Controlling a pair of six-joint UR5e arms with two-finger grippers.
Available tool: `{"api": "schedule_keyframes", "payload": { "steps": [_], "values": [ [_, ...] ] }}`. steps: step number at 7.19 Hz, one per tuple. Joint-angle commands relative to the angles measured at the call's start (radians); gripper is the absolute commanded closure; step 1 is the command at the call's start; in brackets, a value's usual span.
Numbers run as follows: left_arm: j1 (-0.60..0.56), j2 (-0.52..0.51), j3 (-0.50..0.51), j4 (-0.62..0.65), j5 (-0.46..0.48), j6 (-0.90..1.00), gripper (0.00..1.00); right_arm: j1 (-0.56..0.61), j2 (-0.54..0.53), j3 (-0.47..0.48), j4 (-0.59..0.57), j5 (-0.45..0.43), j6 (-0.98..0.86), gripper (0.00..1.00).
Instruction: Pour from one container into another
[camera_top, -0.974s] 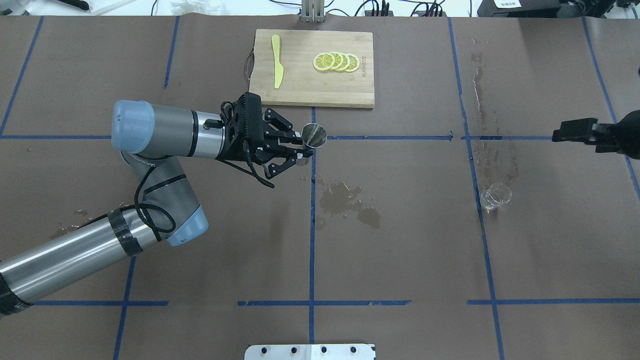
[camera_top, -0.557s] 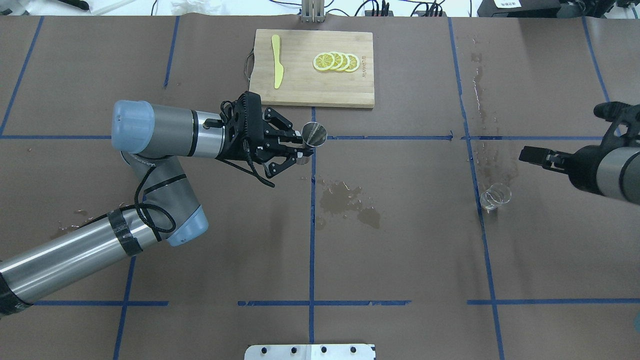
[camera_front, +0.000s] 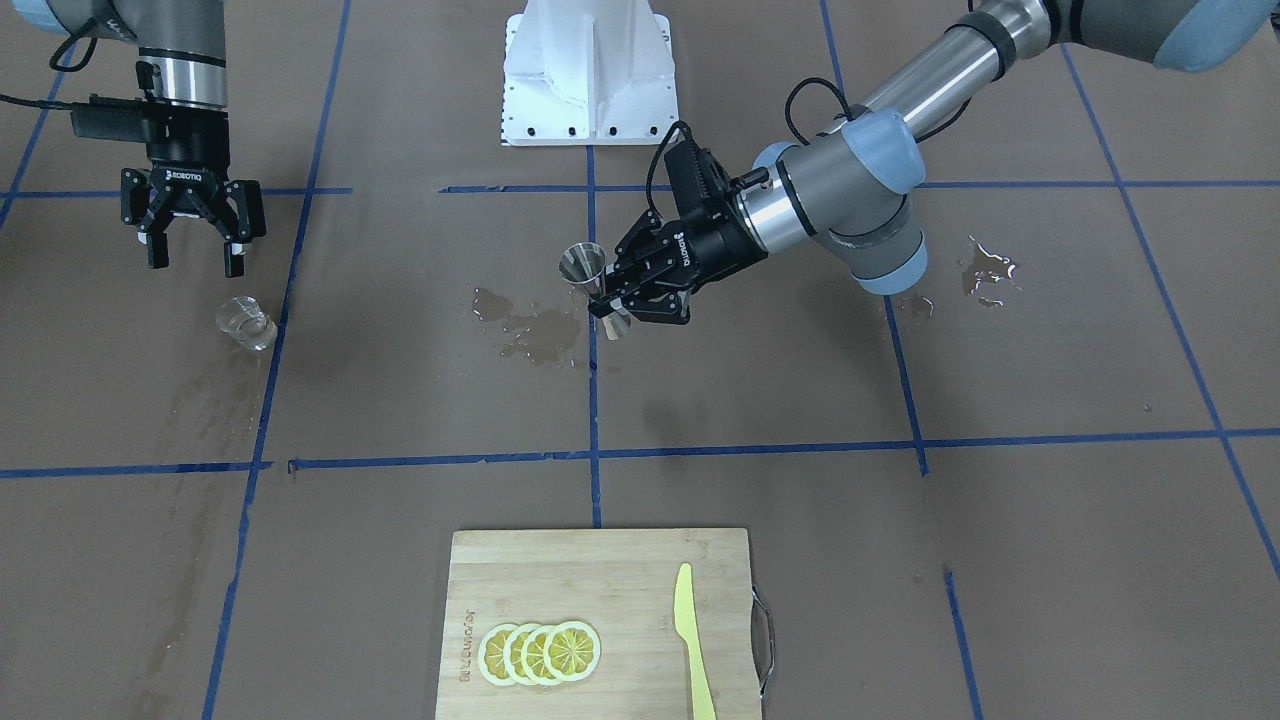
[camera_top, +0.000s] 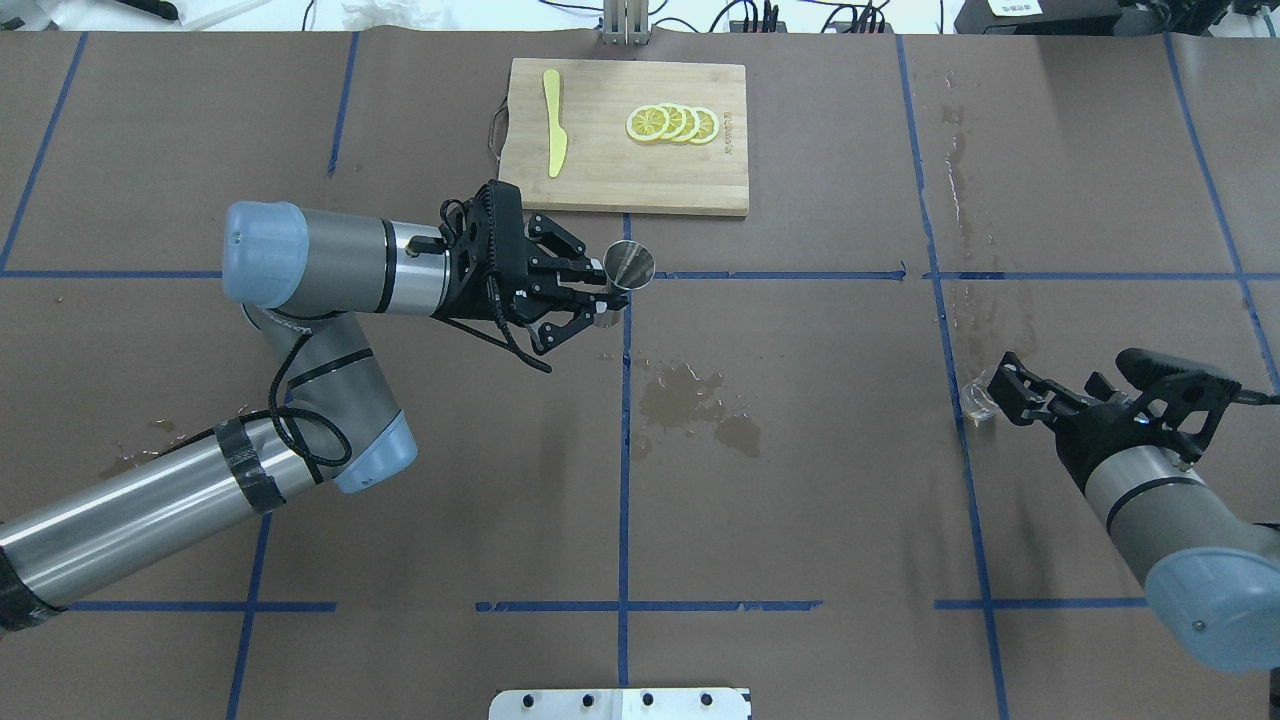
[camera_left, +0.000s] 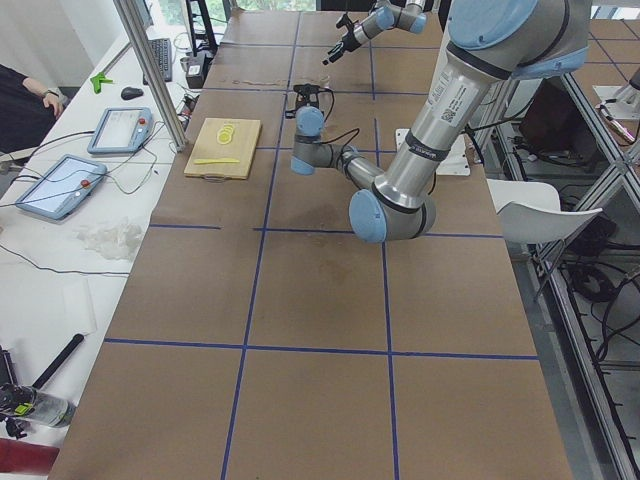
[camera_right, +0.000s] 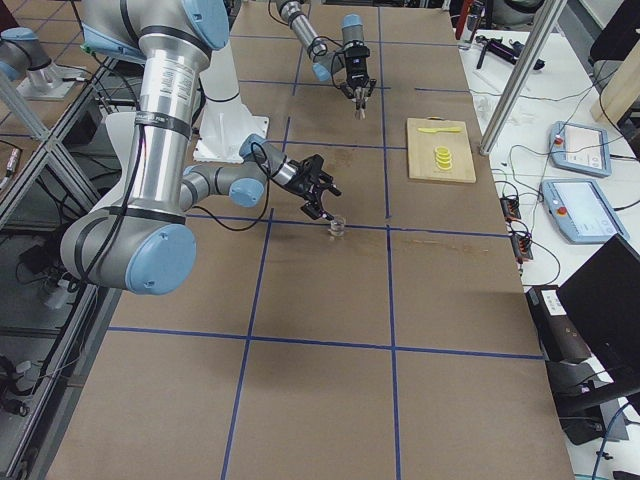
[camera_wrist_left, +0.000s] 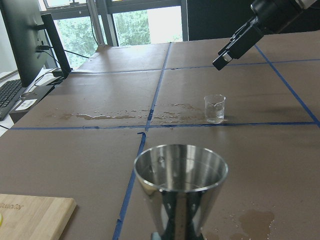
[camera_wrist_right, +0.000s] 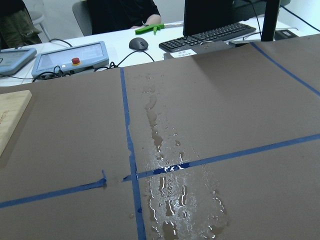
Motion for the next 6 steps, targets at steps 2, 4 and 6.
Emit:
{"api": "schedule_keyframes", "payload": {
  "steps": [2,4,6],
  "values": [
    [0.000,0.003,-0.004,-0.001,0.002,-0.001,1.00,-0.079,0.041,-0.127,0.000,-0.206,0.037,0.00],
    [0.000,0.007,-0.004,-0.005,0.002,-0.001,1.00,-0.087,0.070,-0.170,-0.005,-0.234,0.035,0.00],
    [-0.001,0.010,-0.004,-0.010,0.002,-0.001,1.00,-0.093,0.072,-0.183,-0.010,-0.242,0.029,0.00]
  ]
}}
